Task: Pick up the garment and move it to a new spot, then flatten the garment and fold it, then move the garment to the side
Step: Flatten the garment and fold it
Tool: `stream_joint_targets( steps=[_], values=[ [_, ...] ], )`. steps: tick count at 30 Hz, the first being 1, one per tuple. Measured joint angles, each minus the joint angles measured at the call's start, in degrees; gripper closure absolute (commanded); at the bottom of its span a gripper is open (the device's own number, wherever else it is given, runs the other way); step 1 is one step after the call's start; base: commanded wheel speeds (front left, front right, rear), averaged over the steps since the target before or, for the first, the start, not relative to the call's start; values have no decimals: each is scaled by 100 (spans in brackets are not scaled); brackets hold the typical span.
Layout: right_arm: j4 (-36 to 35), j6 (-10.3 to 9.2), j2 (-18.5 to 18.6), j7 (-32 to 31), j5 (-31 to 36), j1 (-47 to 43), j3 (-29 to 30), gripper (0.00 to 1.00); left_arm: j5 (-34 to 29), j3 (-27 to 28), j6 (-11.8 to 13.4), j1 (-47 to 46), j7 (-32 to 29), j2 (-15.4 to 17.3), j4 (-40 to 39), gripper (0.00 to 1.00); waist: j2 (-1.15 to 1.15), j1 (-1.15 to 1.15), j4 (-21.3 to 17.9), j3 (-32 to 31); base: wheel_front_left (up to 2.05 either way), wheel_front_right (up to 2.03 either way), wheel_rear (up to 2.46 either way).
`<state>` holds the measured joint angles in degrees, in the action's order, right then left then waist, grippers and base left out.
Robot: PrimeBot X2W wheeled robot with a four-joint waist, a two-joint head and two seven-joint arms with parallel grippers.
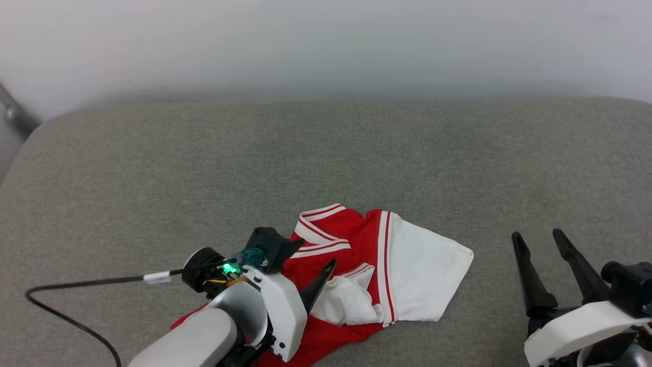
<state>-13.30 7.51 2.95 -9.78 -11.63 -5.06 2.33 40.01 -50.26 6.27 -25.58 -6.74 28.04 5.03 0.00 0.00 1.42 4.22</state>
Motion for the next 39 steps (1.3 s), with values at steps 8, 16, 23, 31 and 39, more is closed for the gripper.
stream_joint_targets(
  steps=[8,16,23,31,39],
  values=[
    [178,-1,0,107,-53,77,-22,0,47,-624,-869,-508,-947,-74,645,0,0,0,-277,304,0,0,0],
    [325,0,0,222,-98,196,-27,0,205,-1127,-1271,-907,-1867,31,673,100,0,0,-394,470,0,0,0],
    [427,0,0,276,-153,246,-12,0,155,-1125,-1263,-1085,-1703,79,538,100,0,0,-400,465,0,0,0],
    [472,0,-1,265,-153,236,99,0,163,-81,-183,-1067,-559,390,555,100,0,0,-189,303,0,0,0],
    [422,0,-1,174,-153,228,123,0,1146,1232,817,156,448,811,924,100,0,0,-47,304,0,0,0]
  ],
)
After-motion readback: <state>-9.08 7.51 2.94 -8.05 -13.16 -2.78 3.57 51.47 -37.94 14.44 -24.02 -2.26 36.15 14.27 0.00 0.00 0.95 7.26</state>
